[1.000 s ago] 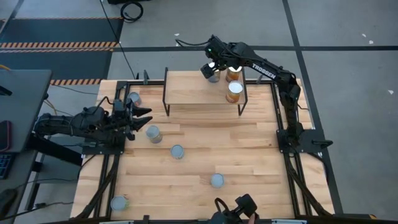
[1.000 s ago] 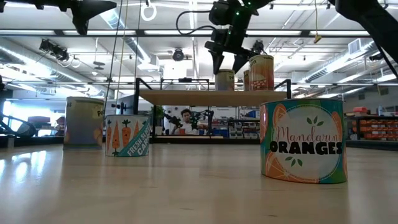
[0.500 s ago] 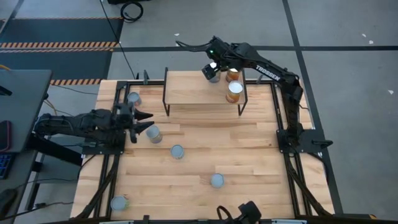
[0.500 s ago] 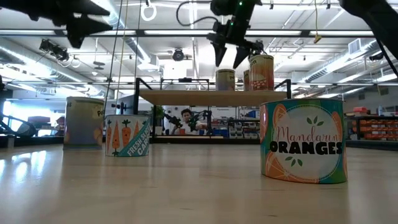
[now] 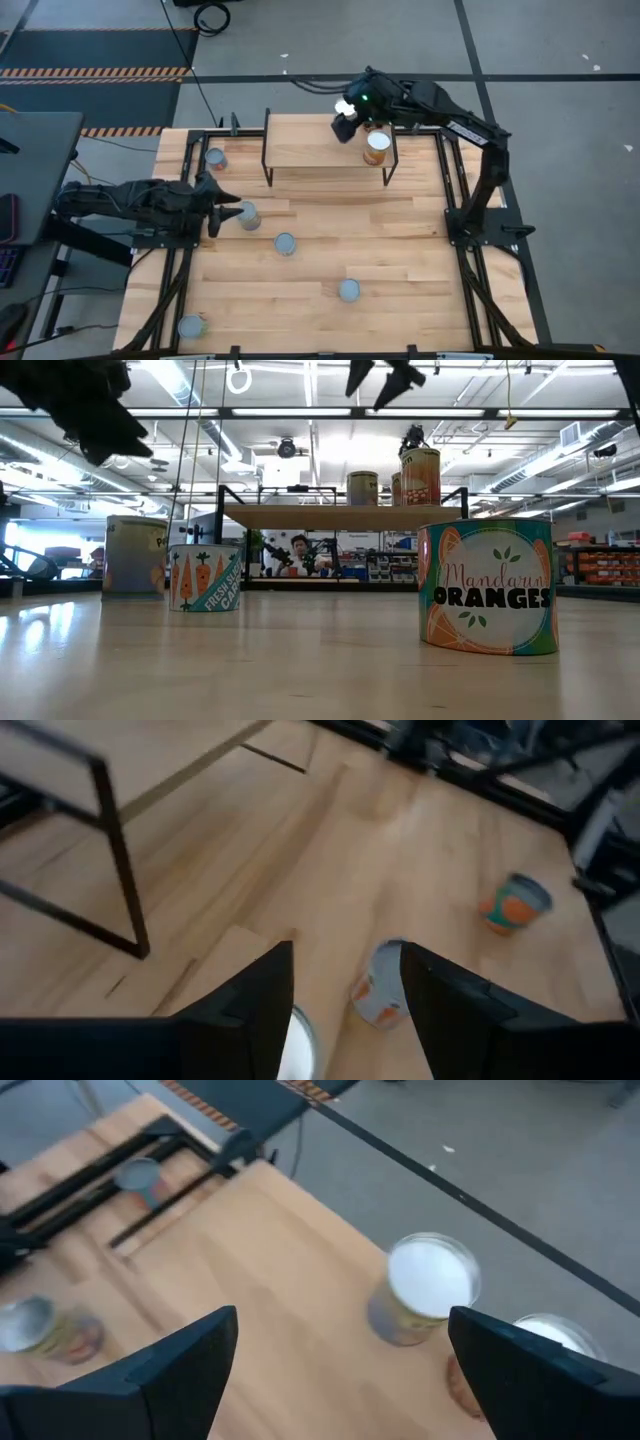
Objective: Pick and place cans onto a shelf
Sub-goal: Put the canned peaches on the shelf aligned with the other canned peaches
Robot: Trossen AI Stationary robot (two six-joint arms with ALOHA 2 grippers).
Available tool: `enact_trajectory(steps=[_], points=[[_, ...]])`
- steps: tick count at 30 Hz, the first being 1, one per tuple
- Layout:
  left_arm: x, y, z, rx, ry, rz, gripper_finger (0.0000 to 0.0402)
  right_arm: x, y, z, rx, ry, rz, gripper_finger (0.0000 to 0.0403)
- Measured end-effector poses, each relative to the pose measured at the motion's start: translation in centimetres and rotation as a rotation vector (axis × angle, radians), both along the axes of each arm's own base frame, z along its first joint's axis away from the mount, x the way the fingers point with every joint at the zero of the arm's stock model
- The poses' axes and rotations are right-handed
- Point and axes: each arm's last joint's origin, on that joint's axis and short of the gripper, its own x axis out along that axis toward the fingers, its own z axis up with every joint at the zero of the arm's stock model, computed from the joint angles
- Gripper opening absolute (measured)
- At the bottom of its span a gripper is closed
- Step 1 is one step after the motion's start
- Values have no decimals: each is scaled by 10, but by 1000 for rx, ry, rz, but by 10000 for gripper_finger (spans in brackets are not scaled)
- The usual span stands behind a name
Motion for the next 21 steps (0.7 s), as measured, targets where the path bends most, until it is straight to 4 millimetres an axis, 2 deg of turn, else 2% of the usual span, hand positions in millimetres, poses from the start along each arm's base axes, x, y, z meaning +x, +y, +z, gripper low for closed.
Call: enact_trajectory(steps=[3, 7, 11, 14, 21], points=[[-6, 1, 7, 40, 139, -14, 203, -1, 17, 4, -4, -16, 17, 371], [-2, 0, 13, 40, 185, -20, 247, 0, 34, 7, -11, -25, 37, 371], [9, -2, -1, -6, 348, -6, 299, 2, 43, 7, -2, -37, 51, 371], [16, -1, -13, -21, 487, 41, 323, 4, 51, 7, -1, -38, 73, 371], [39, -4, -33, -8, 676, 42, 325, 1, 67, 10, 9, -53, 110, 371]])
